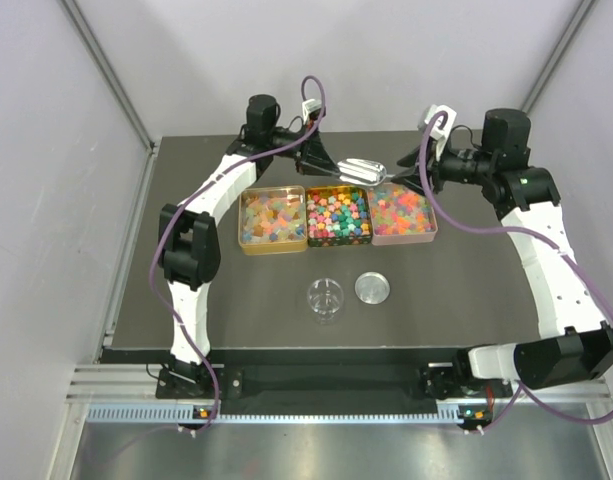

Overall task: Pack the candies
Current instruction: Pick up the spatula from the center of the board.

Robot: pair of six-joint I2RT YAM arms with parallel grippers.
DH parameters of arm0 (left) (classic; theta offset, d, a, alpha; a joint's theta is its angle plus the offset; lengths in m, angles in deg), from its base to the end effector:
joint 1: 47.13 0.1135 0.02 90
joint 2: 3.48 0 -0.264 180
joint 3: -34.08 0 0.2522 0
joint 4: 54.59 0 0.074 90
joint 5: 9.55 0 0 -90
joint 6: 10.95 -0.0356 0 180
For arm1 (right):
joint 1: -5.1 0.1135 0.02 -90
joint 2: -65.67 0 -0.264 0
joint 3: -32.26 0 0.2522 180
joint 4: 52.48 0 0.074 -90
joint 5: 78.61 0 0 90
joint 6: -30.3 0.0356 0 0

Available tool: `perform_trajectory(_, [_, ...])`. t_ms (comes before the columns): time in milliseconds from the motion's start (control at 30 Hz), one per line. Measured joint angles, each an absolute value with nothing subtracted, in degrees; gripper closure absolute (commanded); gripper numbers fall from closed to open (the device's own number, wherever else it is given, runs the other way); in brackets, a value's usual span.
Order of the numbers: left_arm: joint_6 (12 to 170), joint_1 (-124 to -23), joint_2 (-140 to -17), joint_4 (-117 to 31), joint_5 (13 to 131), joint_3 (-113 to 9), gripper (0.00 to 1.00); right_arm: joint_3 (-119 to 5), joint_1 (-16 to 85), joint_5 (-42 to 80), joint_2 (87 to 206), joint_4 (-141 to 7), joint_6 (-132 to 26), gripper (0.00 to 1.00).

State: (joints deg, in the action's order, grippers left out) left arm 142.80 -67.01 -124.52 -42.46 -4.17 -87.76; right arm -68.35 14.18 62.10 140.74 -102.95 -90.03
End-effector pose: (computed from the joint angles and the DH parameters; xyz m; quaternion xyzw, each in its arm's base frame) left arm 0.4432 -0.1980 0.3280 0.1821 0.6900 -0.7006 0.0022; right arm 0.2594 0.0694 0.4366 -0.4737 0.6396 0.2652 0.5442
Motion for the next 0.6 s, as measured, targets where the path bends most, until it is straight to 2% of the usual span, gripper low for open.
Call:
perform_trajectory(433, [143.70, -67.01, -124.52, -43.86, -4.17, -87.76, 1.00, -69.07, 14.18, 64.20, 141.31, -106.73, -90.77, 0.62])
perform_trajectory(600, [143.72, -67.01, -124.52, -43.86, -4.17, -87.76, 1.00, -69.07, 14.18, 64.20, 141.31, -106.78, -90.99, 0.67])
